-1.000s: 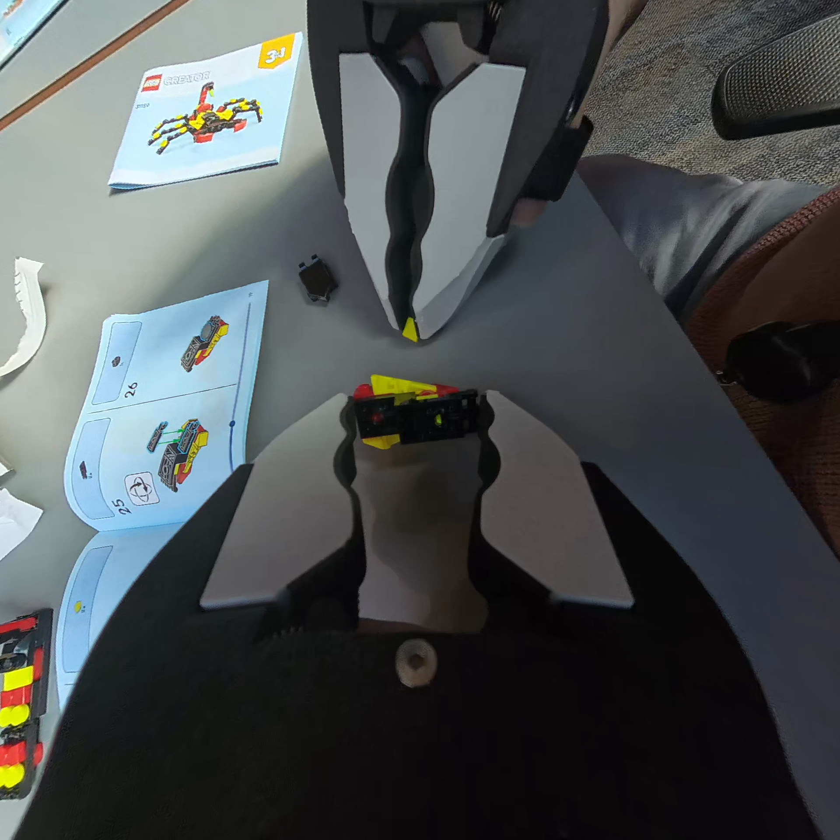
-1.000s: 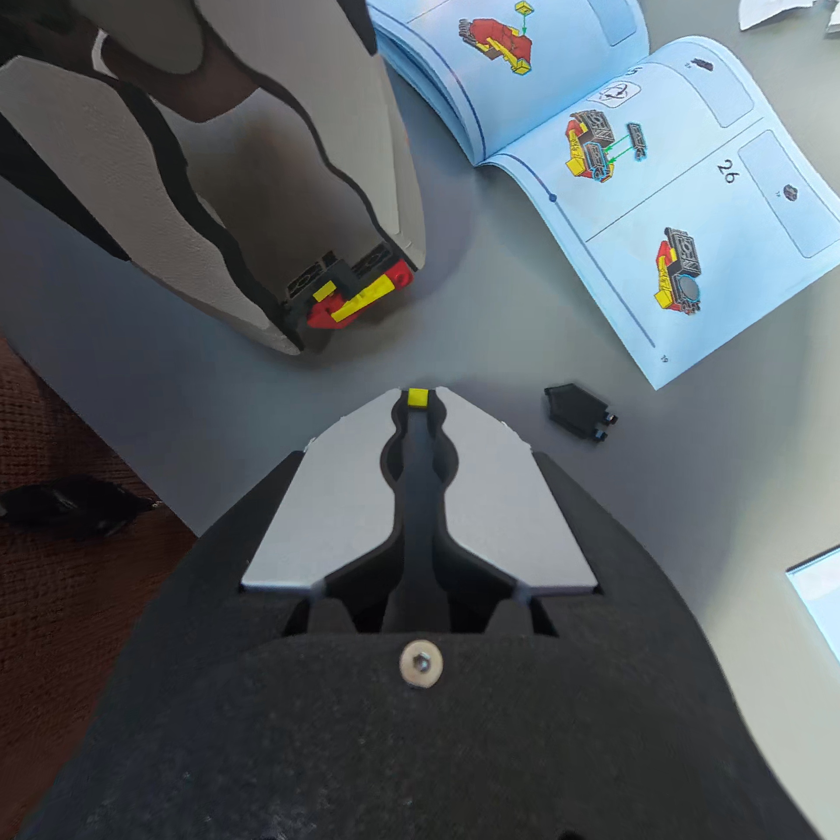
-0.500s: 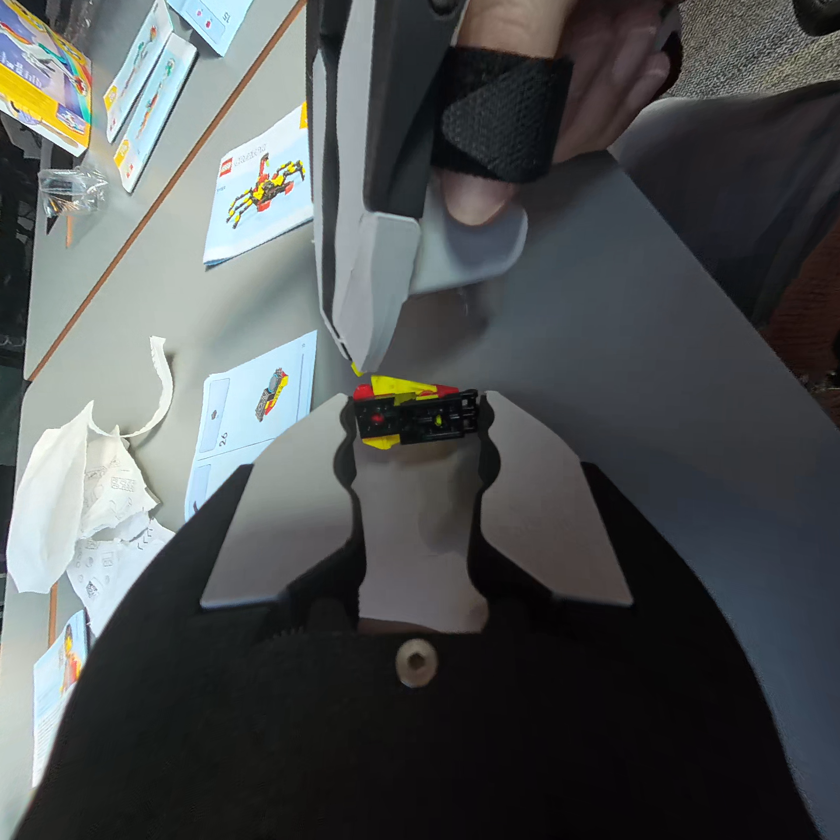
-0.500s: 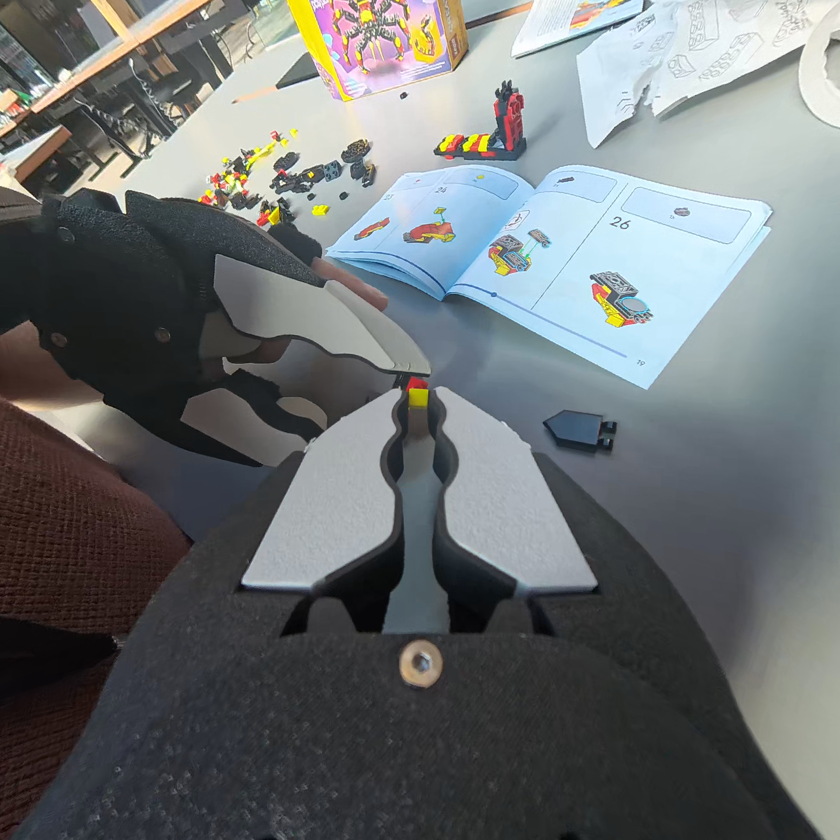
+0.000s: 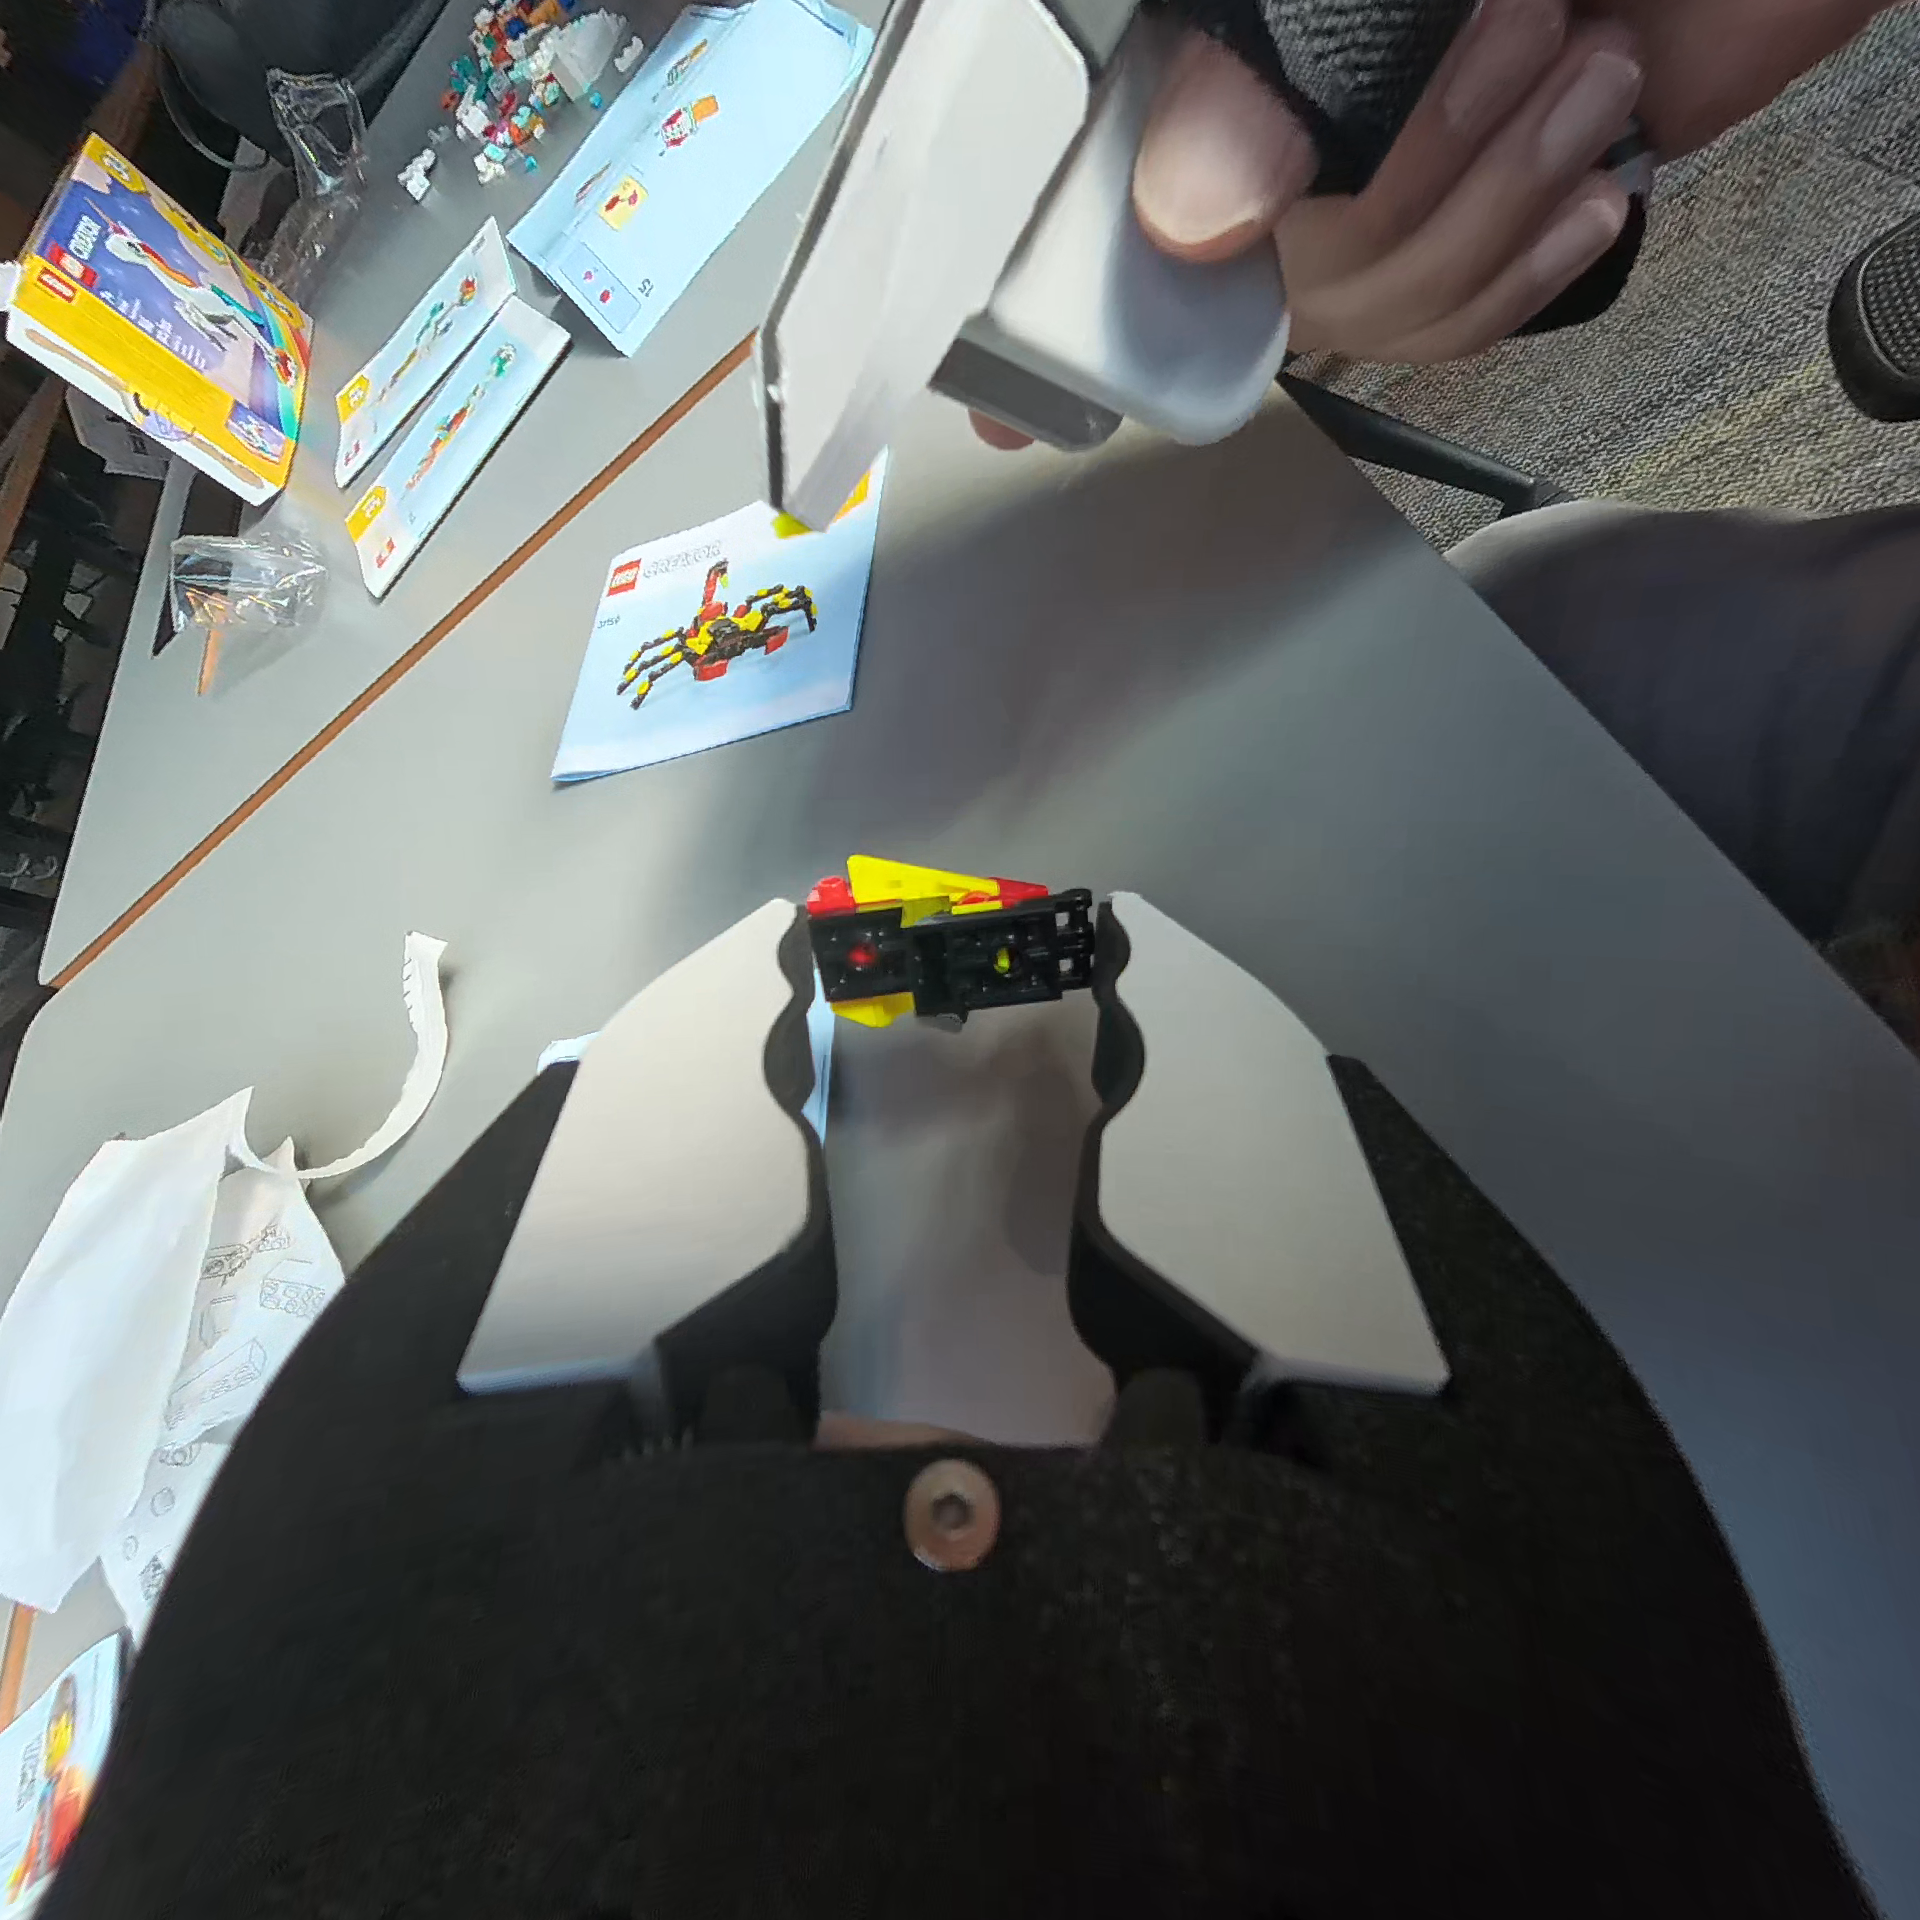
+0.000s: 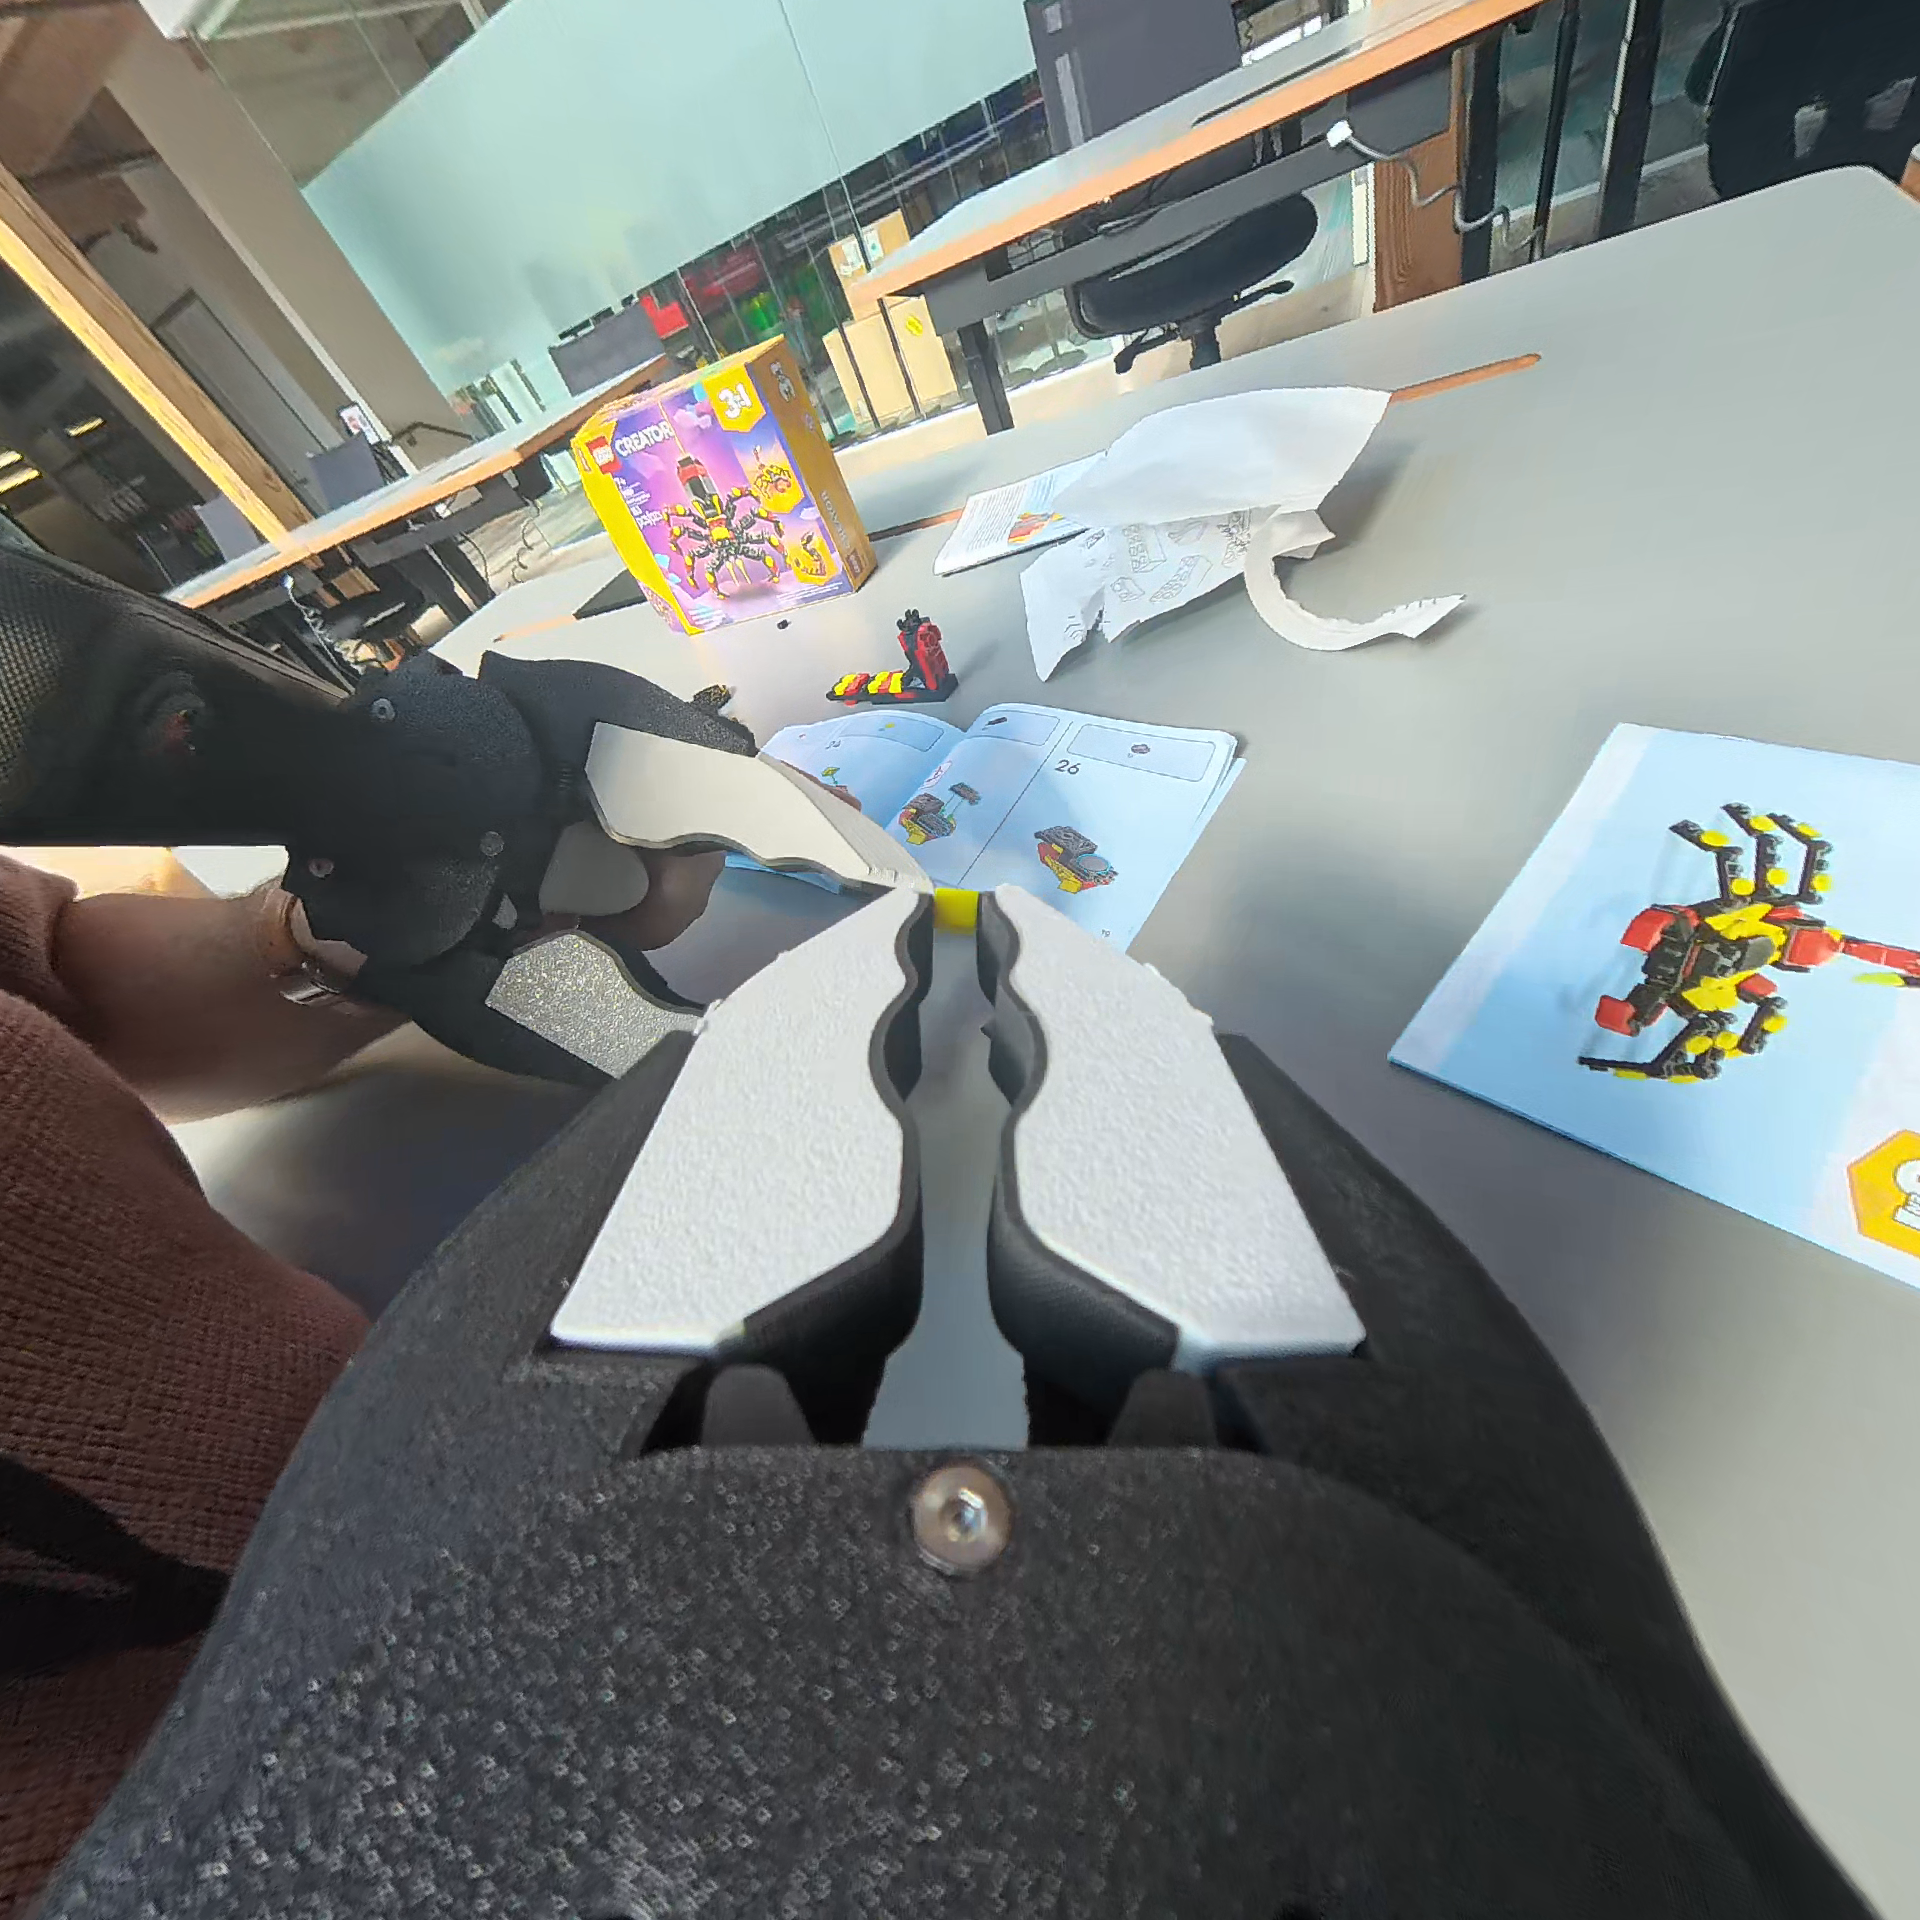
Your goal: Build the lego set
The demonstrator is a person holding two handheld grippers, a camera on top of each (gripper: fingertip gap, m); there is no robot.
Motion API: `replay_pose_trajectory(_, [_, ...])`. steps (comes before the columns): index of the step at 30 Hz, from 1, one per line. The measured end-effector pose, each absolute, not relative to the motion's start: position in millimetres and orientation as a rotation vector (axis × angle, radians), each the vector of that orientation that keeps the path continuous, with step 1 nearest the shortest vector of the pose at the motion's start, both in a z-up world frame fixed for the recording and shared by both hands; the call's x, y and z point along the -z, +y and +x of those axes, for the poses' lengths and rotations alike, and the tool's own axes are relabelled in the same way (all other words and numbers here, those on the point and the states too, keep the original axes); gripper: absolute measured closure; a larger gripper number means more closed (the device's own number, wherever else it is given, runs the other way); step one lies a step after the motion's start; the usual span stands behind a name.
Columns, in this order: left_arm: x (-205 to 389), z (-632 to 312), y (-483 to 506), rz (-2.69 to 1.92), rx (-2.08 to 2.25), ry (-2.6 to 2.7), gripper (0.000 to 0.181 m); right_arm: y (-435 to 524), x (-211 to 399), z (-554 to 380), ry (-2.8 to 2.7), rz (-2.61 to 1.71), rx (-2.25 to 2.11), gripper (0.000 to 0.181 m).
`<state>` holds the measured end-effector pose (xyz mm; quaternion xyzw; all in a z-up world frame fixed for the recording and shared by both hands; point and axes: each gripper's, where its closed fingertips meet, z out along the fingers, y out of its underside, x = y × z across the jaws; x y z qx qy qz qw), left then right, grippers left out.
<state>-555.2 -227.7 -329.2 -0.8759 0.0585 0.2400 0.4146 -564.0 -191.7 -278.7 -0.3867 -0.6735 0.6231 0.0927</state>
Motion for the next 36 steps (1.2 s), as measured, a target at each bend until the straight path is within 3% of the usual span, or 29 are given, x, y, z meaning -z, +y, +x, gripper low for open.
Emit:
replay_pose_trajectory(1, [329, -555, -227, -2.198, -0.602, 0.14, 0.13, -191, 281, -564, -2.012, -1.143, -1.846, 0.174])
replay_pose_trajectory(36, [318, -562, -232, -2.016, -0.571, -0.051, 0.13, -210, 299, -564, -2.171, -1.082, -1.809, 0.174])
